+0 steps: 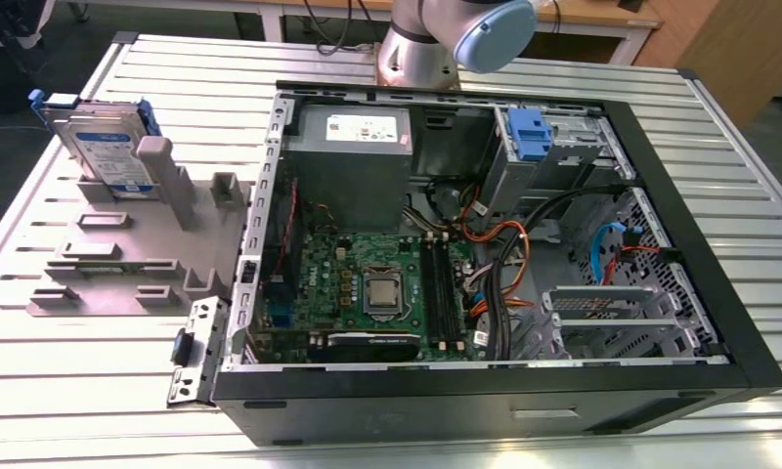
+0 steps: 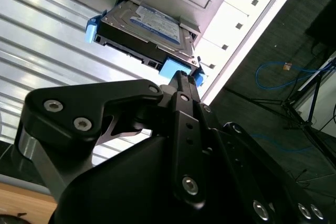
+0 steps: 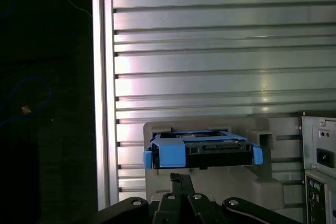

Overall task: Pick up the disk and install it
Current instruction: 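Pick up the disk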

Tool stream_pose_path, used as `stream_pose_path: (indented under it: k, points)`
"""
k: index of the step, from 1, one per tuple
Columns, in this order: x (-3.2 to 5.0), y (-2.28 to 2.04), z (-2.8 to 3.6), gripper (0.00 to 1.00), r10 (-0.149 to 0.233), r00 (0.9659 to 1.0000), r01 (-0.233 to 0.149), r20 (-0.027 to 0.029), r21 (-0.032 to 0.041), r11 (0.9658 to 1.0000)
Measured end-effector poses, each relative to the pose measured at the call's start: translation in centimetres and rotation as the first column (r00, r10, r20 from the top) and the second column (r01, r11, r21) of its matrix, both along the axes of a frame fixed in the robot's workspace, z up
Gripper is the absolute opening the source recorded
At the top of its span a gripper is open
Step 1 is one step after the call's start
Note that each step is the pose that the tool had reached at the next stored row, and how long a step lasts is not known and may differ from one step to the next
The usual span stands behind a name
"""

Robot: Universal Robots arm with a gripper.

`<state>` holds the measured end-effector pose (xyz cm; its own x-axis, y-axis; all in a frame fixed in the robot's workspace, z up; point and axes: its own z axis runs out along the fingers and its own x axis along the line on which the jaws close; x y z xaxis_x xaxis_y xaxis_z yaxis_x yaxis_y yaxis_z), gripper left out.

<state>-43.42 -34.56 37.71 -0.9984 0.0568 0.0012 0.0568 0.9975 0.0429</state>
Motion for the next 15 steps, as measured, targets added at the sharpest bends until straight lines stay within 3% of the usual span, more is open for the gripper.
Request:
stream_pose_path:
  k: [15]
  points:
    - [0.00,0.00,0.00,0.11,0.058,0.9983,-0.058,0.0000,0.0000,0.9983]
